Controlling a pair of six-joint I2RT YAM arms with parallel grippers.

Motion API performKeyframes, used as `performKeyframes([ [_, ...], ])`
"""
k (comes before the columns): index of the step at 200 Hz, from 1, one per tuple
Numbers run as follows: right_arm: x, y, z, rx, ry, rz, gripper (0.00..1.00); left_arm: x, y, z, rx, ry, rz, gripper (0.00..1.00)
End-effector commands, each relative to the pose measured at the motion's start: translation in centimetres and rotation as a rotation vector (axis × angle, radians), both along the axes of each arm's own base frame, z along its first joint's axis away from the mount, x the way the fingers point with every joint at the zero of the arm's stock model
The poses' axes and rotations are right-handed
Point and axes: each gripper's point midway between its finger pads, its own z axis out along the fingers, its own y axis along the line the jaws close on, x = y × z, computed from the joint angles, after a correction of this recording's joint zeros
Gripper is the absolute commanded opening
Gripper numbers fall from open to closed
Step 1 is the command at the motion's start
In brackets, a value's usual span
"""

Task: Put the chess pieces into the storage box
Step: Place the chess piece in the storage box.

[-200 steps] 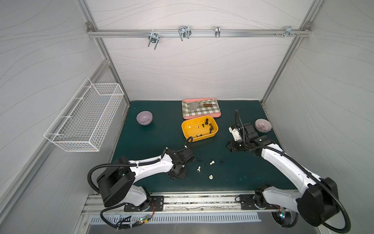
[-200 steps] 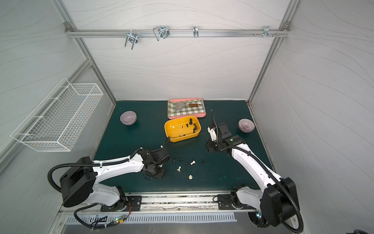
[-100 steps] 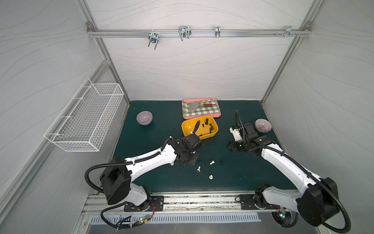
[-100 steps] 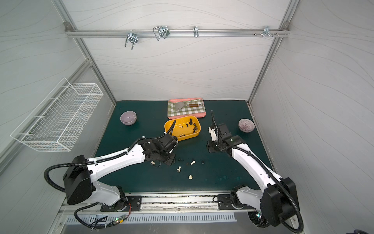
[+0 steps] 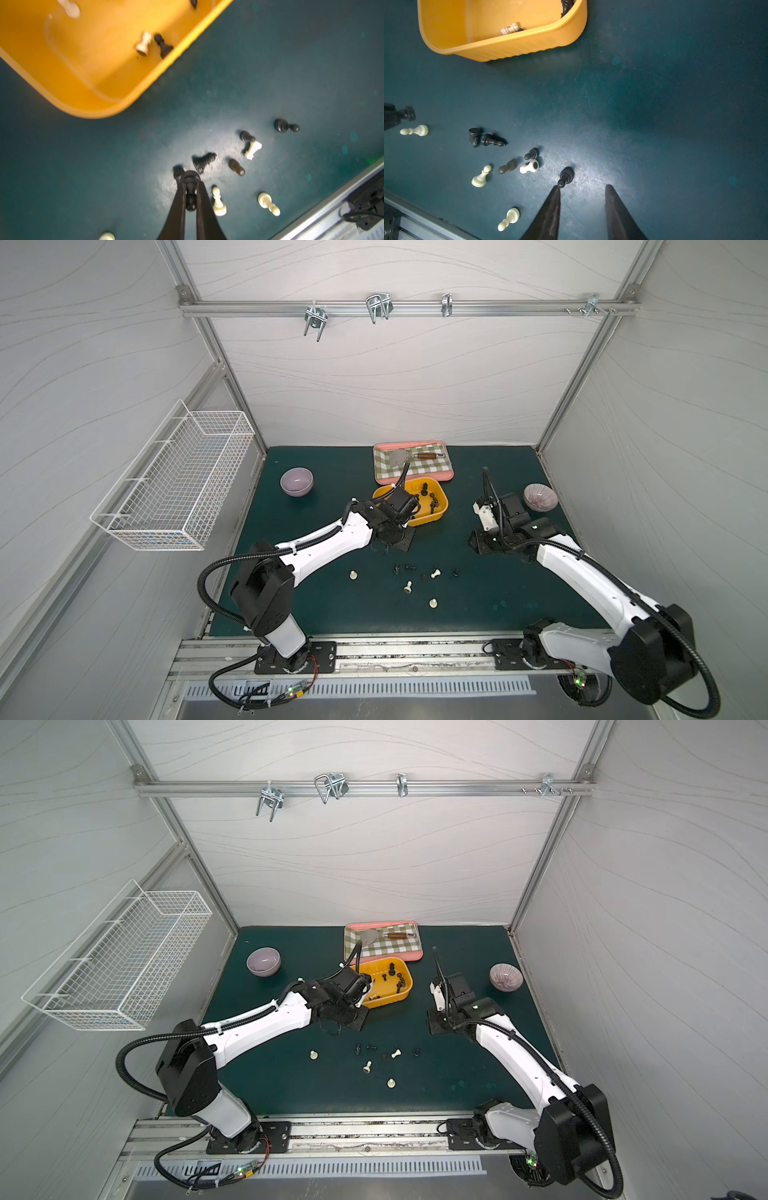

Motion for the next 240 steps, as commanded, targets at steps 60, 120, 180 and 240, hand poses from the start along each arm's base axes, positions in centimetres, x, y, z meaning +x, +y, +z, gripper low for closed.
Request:
performKeyframes([
  [60,0.2,-0.6,0.2,-0.015,0.013,-0.033,0.38,9.8,-0.7,1.8,-0.027,-0.074,-0.013,0.11],
  [120,0.0,-0.9,0.1,-0.012,0.026,-0.063,0.38,14.4,0.1,0.1,-0.006,-0.045,0.006,0.11],
  [180,-0.7,-1.1,-0.6,0.008,0.047,-0.101,0.38,17.3,0.5,-1.0,-0.013,-0.032,0.024,0.11],
  [240,-0.9,-1.2,-0.6,0.0,0.055,-0.096,0.38,19.2,0.7,-2.9,0.004,-0.014,0.028,0.12],
])
